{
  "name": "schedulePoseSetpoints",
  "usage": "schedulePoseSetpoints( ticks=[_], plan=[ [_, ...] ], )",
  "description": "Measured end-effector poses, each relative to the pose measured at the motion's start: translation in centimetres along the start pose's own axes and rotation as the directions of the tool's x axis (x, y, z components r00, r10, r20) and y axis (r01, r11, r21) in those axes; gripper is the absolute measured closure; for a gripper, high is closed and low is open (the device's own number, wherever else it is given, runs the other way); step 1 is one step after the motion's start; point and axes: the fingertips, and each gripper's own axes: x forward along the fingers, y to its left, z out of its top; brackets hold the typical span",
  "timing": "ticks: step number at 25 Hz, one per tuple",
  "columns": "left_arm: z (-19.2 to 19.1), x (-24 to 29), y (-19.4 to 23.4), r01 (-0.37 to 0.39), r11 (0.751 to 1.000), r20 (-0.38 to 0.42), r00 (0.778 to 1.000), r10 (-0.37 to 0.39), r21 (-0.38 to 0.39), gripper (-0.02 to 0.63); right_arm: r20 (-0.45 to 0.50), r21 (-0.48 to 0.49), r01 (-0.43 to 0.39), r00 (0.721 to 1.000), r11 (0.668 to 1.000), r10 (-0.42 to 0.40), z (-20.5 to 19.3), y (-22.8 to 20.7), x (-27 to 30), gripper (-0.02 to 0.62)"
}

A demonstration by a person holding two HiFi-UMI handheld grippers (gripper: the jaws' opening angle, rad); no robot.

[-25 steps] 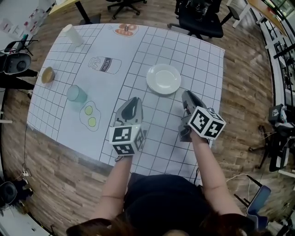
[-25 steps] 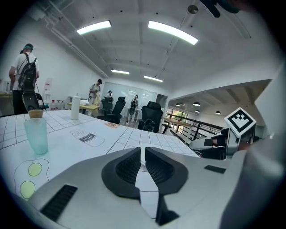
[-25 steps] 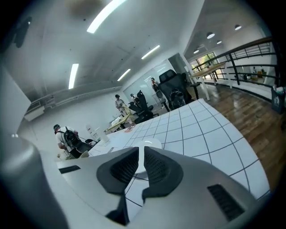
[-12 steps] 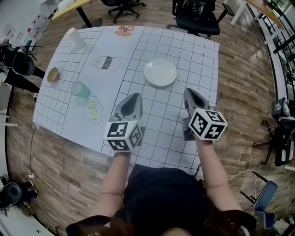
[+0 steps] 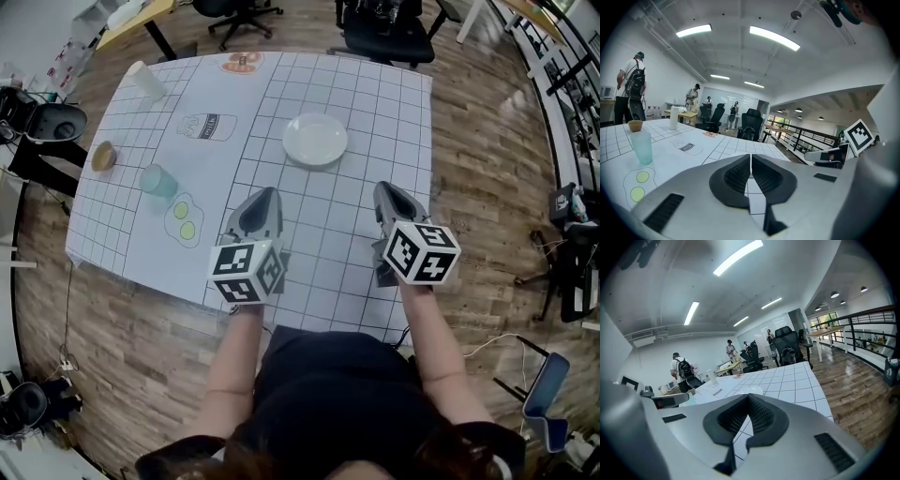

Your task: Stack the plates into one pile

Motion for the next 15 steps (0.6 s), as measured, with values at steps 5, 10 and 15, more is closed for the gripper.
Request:
schedulePoseSetpoints(
  ticks=[5,10,15],
  plan=[
    [-0.5,-0.2,-0.5,0.008,1.000,-0.013,1.000,-0.008,0.005,0.571,-0.008,-0.027,0.026,1.000,0.999,-0.026,-0.5,-0.4,-1.0,0.578],
    [-0.7,-0.1,-0.9,0.019,1.000,-0.023,1.000,-0.019,0.005,0.571,0.001,-0.015,0.040,0.999,0.999,-0.040,-0.6,-0.7,-1.5,0.578],
    [-0.9,-0.1,-1.3,0.030,1.000,-0.030,0.999,-0.030,0.005,0.571,0.011,-0.006,0.043,0.999,0.999,-0.043,-0.5,-0.6,-1.7,0.578]
  ],
)
